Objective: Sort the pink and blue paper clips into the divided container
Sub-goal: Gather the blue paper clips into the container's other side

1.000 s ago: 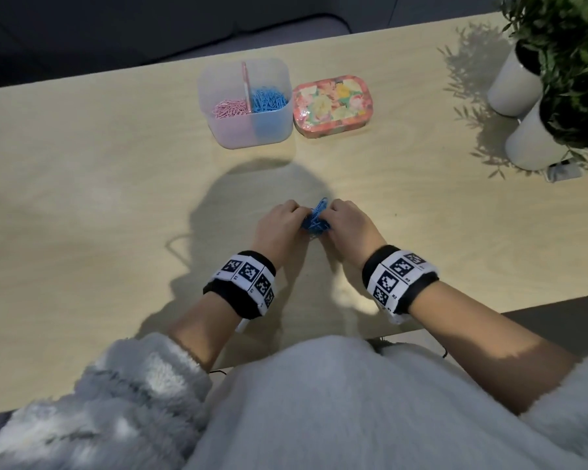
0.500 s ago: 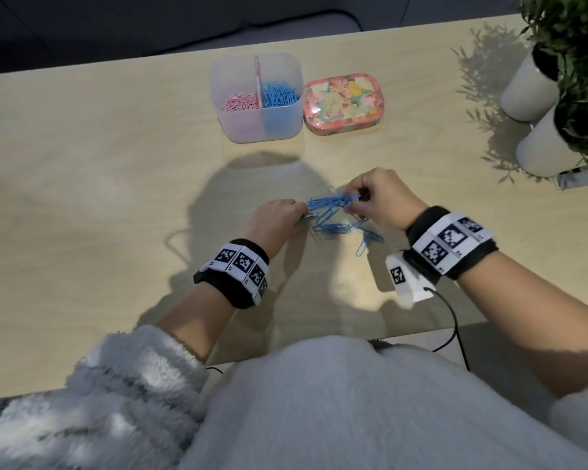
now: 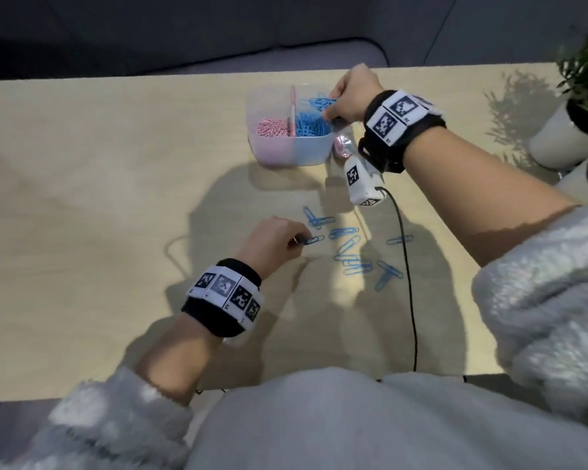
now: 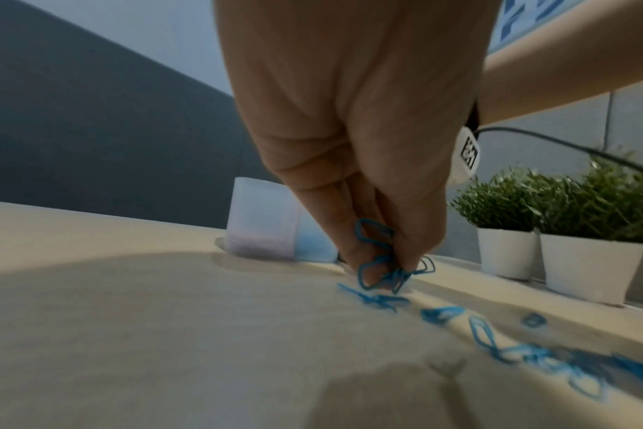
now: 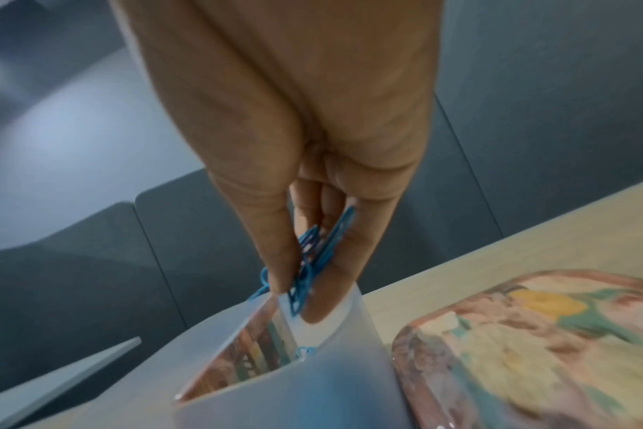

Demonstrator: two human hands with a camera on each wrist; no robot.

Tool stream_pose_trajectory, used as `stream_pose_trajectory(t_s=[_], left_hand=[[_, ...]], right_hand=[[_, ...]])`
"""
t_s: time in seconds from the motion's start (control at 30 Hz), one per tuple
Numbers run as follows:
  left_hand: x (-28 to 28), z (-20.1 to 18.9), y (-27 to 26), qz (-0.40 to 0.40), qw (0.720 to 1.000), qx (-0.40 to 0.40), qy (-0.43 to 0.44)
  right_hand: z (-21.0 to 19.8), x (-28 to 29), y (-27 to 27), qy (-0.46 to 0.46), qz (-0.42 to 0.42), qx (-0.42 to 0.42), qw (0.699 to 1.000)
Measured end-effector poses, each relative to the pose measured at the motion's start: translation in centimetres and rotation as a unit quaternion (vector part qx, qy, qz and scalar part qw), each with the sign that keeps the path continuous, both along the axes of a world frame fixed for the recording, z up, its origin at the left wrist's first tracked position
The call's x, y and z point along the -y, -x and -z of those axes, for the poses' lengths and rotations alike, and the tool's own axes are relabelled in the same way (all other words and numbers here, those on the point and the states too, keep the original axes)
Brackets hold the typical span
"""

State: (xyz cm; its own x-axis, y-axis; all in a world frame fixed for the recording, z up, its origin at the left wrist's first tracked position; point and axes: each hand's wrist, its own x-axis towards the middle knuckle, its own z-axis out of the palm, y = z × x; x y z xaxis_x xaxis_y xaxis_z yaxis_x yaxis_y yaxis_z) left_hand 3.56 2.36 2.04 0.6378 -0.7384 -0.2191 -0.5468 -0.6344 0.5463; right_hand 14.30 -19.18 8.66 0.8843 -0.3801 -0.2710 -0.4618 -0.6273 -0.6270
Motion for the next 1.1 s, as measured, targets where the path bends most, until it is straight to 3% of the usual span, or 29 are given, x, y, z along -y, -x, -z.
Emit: stream_pose_trajectory(t_s=[0.13, 0.27, 0.43, 0.5, 0.6, 0.67, 0.8, 0.87, 0.97, 1.03, 1.1], left_hand=[[0.2, -1.9, -1.9, -0.029, 0.998, -0.017, 0.048], [2.3, -4.0, -5.8, -0.096, 0.989, -0.005, 0.112], [7.0, -5.0, -11.5, -0.211, 0.967, 0.063, 0.130], [8.9, -5.2, -13.0, -0.228, 0.968, 0.067, 0.082], [10.9, -5.5, -13.9, -0.216, 0.974, 0.067, 0.009], [11.5, -5.5, -13.7, -0.201, 0.977, 0.062, -0.019], [10.2, -5.3, -10.6, -0.138, 0.980, 0.138, 0.034], [8.4, -3.8, -7.6, -0.100, 0.985, 0.132, 0.039], [5.4, 0.3, -3.4, -0.036, 0.996, 0.071, -0.051], [4.2, 2.7, -1.2, -0.019, 0.992, 0.057, -0.108], [3.9, 4.0, 0.6, 0.009, 0.986, 0.085, -0.143]], right_hand=[[0.9, -1.0, -2.6, 0.043, 0.003, -0.040, 0.998], [1.1, -0.9, -2.2, 0.000, 0.008, -0.027, 1.000], [0.2, 0.1, 3.8, -0.118, 0.064, 0.071, 0.988], [0.4, 0.8, 7.3, -0.137, 0.052, 0.073, 0.987], [1.9, 2.5, 12.0, -0.135, 0.057, 0.043, 0.988], [3.3, 3.9, 14.6, -0.053, 0.044, 0.018, 0.997], [5.1, 5.0, 19.9, 0.081, -0.089, -0.108, 0.987], [6.1, 4.9, 21.9, 0.103, -0.155, -0.127, 0.974], [7.4, 4.3, 23.7, 0.145, -0.215, -0.153, 0.954], [7.9, 3.6, 24.3, 0.174, -0.235, -0.150, 0.944], [8.5, 3.2, 24.8, 0.165, -0.224, -0.114, 0.954]])
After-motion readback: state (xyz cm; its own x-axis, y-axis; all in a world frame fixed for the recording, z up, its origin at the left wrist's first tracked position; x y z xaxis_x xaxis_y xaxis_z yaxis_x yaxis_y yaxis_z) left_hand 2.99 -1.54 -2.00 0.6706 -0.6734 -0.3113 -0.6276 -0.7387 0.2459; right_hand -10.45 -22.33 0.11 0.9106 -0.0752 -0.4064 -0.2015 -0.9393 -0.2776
